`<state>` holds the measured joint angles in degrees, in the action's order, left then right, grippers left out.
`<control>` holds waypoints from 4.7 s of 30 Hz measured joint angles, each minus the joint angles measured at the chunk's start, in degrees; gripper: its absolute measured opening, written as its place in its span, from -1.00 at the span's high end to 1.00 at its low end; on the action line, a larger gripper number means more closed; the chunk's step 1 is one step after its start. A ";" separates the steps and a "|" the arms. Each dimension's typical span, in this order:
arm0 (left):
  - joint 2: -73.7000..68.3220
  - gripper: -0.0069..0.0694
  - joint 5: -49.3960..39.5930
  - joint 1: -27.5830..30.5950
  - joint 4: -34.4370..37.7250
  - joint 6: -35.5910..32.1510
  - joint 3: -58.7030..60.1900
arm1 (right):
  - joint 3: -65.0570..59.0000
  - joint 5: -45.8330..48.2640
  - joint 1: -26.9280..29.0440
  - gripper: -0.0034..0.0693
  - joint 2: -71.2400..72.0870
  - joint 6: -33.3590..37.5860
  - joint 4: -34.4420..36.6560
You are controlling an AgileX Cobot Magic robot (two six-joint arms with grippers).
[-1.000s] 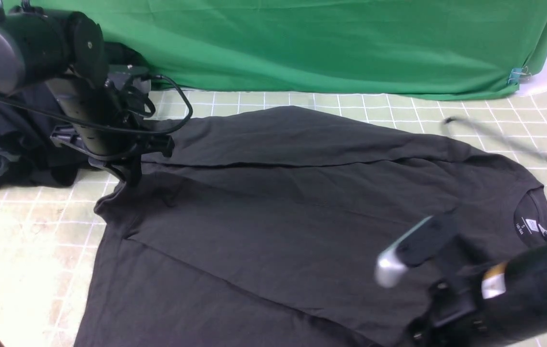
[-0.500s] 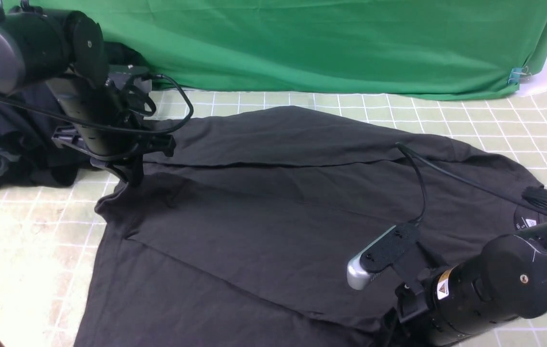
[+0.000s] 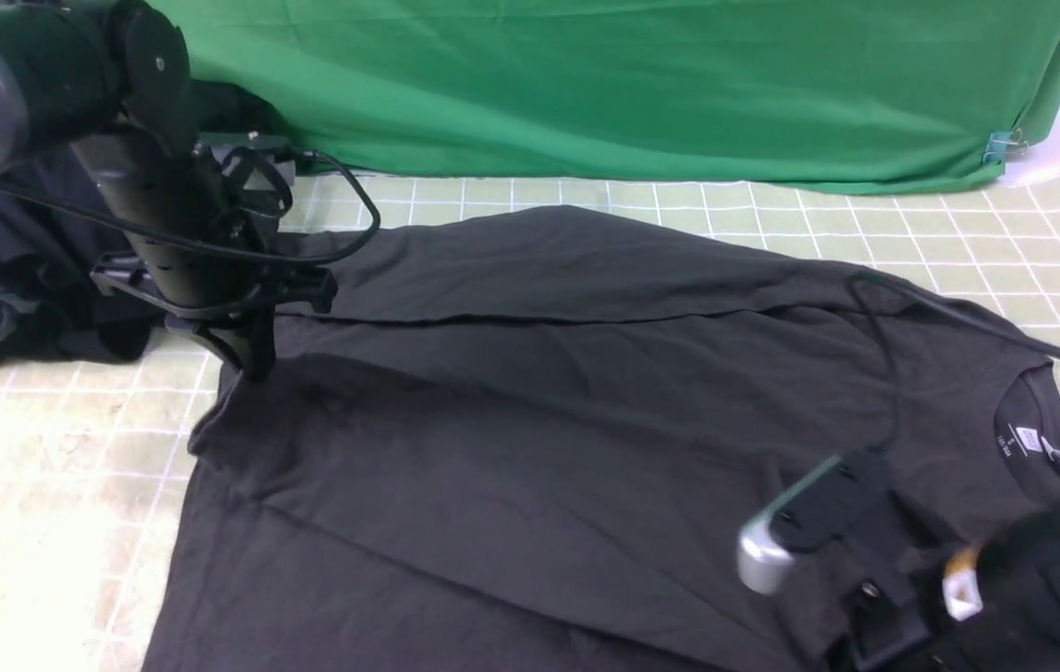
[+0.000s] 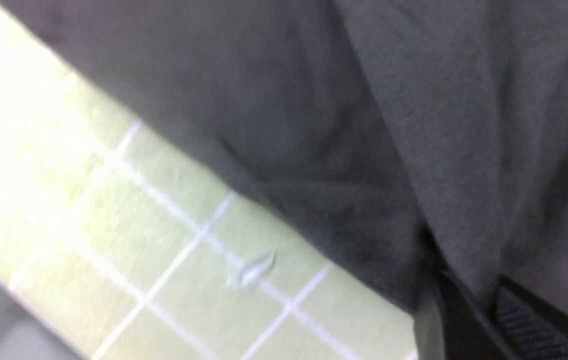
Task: Fold a long-sleeved shirt over a green coffee tablecloth.
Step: 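Fold the left side of the black T-shirt inward over its body, then grab the top left corner of the dark shirt with the left gripper, then fold the left side of the dark shirt inward over its body with the left gripper, then grasp the near edge of the shirt at its hem and shoulder corners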
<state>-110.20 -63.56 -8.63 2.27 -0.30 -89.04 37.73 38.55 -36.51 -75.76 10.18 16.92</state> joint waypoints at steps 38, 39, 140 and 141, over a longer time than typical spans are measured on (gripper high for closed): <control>-2.40 -0.68 10.13 0.00 -6.70 10.00 0.00 | 4.42 11.71 0.00 -0.21 9.19 -9.79 -8.18; -2.53 -0.69 11.90 0.00 -6.70 11.09 0.00 | 5.09 11.64 0.00 -0.21 10.16 -10.51 -9.19; 18.29 -0.26 -5.58 -7.56 4.67 11.99 29.06 | 7.74 6.62 0.00 -0.21 14.11 -16.61 -16.92; 20.42 -0.22 -5.68 -8.78 4.36 11.99 32.76 | 7.74 7.06 0.00 -0.21 14.11 -16.67 -16.92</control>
<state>-89.78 -69.24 -17.41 6.63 11.69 -56.28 45.47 45.61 -36.51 -61.65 -6.49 0.00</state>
